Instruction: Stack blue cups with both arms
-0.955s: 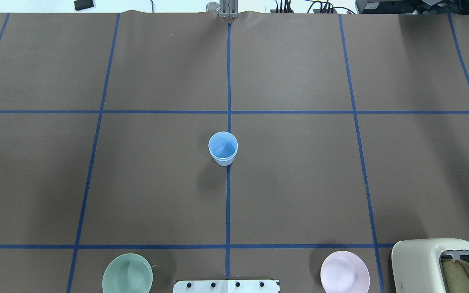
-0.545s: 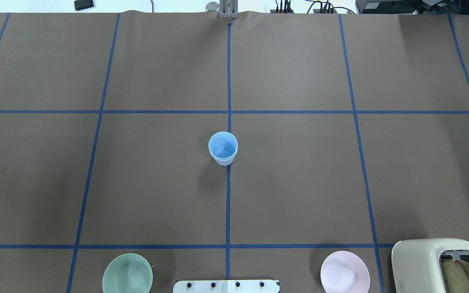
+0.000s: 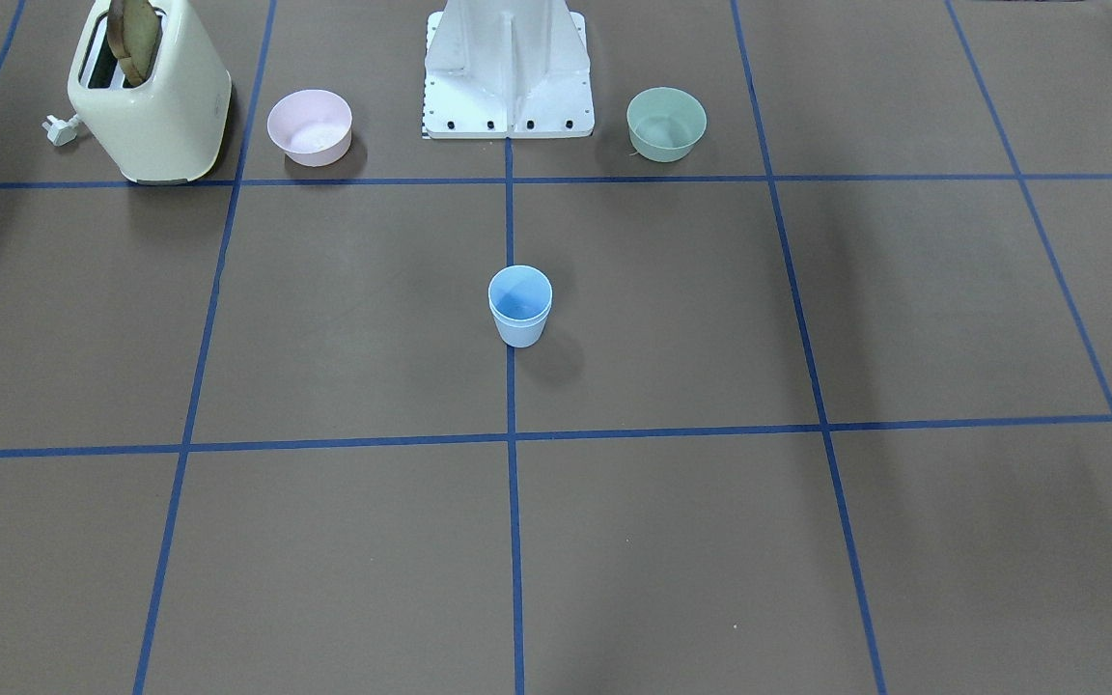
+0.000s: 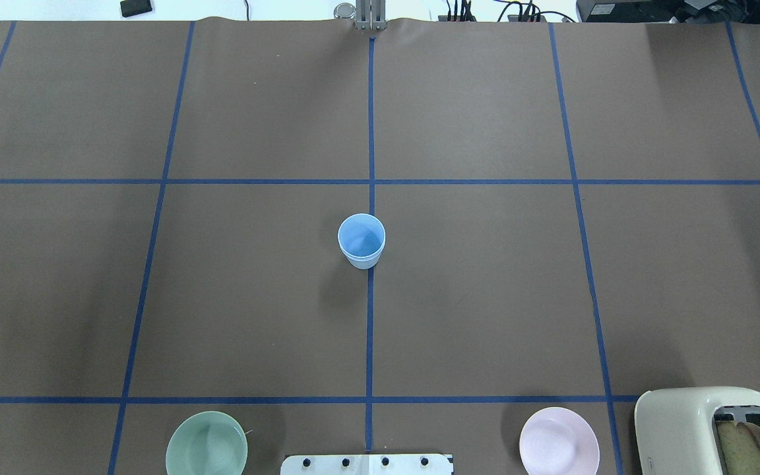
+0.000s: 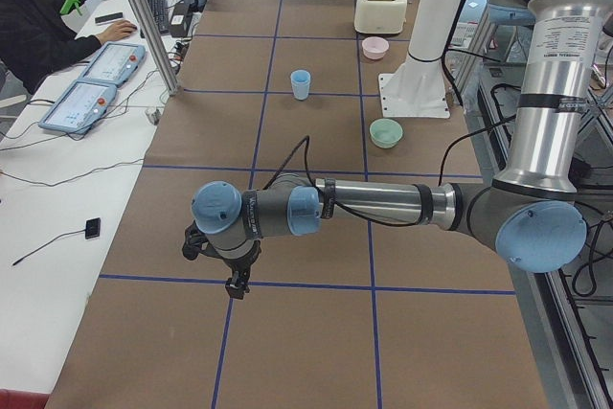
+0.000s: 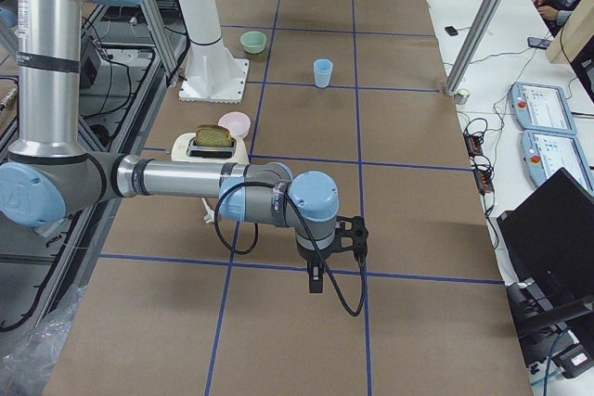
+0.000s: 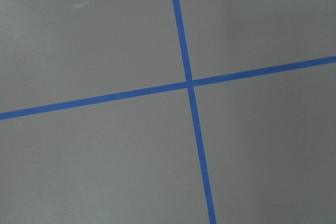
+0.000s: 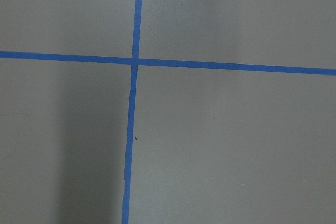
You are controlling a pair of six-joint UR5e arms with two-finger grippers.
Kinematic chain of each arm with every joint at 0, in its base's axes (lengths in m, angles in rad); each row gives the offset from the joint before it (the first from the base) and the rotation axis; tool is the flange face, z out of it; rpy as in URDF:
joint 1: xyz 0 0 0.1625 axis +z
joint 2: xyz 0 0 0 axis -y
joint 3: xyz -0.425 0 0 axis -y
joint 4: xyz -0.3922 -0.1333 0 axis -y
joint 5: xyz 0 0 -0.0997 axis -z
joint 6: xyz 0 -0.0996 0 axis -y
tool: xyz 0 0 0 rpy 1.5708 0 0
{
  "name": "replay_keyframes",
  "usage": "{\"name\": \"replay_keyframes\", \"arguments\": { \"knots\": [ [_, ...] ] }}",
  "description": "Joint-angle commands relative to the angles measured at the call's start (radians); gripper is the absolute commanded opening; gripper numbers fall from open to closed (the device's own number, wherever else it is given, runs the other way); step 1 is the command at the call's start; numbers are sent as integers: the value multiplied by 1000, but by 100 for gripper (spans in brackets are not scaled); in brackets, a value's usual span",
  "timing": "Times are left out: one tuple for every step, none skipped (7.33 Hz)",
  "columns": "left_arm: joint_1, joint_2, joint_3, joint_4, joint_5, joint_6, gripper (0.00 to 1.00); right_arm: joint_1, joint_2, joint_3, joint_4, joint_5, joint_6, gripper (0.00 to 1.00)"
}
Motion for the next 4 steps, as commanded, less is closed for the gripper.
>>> {"name": "replay_keyframes", "arguments": {
  "knots": [
    [-5, 2, 1, 1, 1, 0, 98, 1, 0, 9, -1, 0, 0, 100],
    [-5, 2, 1, 1, 1, 0, 98, 1, 0, 10, -1, 0, 0, 100],
    [-5, 2, 1, -1, 2, 0, 98, 1, -3, 19, -1, 0, 0, 100],
    [-5, 5, 0, -1, 2, 0, 98, 1, -5, 21, -1, 0, 0, 100]
  ]
}}
